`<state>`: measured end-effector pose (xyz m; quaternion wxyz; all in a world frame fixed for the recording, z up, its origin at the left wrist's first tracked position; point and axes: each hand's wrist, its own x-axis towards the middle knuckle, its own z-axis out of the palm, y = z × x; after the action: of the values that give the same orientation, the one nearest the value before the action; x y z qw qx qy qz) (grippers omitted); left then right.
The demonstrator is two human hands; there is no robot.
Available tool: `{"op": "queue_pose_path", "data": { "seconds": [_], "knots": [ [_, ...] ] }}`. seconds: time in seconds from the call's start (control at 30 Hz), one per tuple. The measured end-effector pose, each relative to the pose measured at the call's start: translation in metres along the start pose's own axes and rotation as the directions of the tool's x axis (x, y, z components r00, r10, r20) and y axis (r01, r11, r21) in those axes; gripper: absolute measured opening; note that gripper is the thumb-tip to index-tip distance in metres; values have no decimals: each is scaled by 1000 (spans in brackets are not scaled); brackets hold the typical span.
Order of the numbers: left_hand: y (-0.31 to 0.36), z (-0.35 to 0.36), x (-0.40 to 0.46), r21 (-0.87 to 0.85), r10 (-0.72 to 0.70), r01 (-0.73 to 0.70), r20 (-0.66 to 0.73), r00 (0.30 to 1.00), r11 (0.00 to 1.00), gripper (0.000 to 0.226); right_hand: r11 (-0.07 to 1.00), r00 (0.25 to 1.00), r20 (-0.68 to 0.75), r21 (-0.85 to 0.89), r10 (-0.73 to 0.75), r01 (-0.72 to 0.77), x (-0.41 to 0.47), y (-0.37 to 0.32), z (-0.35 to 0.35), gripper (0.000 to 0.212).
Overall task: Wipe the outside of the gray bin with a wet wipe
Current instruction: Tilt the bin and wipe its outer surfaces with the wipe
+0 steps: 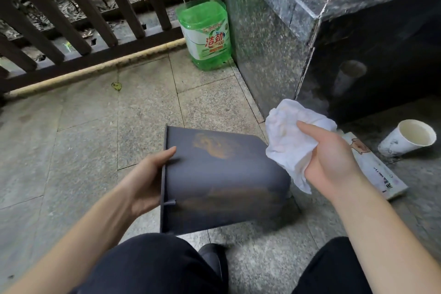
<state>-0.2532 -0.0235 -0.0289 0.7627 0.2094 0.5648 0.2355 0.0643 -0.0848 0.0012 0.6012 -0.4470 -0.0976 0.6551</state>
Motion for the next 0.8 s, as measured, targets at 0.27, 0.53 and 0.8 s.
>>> {"op": "queue_pose_path", "data": {
  "seconds": [0.27,0.53,0.8],
  "knots": [
    [-21,-9,-3,-43,31,-31,-11,999,999,55,983,981,-191,-176,20,-54,20,29,-1,29],
    [-35,-28,3,-193,-130,126,-12,991,973,59,710,976,-189,-702,-110,-56,35,76,5,22],
    [-36,-33,5,-199,-89,85,-9,996,976,41,350,940,-100,-936,-326,22,68,69,29,27]
  ]
}}
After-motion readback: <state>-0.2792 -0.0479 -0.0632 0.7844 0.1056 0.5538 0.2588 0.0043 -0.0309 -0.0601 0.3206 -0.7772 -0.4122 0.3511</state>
